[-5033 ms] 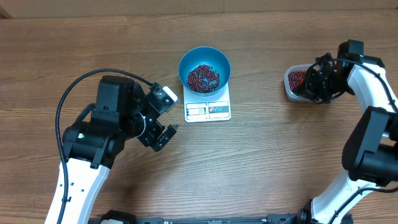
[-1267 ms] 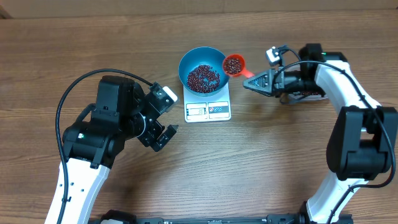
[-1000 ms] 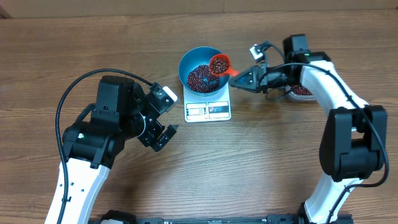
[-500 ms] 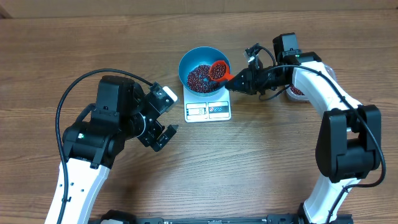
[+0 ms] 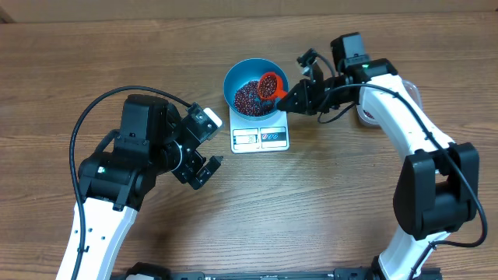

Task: Scoop item into bowl and weigh 150g on scale
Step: 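Tilt the red scoop with the right gripper to pour beans into the bowl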

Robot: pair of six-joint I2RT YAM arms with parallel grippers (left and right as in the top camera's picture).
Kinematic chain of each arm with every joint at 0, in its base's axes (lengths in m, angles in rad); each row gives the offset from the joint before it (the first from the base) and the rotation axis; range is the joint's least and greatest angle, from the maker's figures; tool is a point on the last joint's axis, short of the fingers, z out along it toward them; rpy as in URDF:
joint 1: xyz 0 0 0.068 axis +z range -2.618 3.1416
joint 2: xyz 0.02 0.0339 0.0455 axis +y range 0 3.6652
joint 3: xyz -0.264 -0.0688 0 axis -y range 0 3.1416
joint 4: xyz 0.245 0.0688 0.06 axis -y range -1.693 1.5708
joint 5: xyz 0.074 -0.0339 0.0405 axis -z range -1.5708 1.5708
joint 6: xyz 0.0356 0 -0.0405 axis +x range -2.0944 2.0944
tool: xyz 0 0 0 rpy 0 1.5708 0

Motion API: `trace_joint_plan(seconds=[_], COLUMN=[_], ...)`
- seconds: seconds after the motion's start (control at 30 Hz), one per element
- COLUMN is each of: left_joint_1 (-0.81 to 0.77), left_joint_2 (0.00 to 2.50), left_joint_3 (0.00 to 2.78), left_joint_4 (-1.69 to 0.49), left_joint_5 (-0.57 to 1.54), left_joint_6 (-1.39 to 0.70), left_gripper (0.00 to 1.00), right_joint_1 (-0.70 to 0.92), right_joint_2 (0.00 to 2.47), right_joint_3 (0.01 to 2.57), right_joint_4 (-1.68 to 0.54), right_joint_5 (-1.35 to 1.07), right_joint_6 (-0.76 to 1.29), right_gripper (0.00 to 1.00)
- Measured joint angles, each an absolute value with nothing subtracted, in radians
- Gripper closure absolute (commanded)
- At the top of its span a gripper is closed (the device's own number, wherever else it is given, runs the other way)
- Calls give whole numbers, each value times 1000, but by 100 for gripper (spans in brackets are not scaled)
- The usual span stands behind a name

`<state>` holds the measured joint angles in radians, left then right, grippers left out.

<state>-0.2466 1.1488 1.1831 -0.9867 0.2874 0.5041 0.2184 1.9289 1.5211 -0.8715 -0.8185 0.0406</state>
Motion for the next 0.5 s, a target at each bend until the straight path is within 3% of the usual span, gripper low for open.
trace_joint_plan(seconds=[0.5], left_joint_1=[-247], left_joint_2=[1149], left_joint_3=[1183], left_joint_4=[-987], left_joint_5=[287], left_joint_6=[504], left_gripper=[0], right_joint_1=[356], right_joint_2=[1914], right_joint_3=[1593], right_joint_4=[-951], right_joint_5=[-447], right_joint_6=[-5], right_gripper=[96])
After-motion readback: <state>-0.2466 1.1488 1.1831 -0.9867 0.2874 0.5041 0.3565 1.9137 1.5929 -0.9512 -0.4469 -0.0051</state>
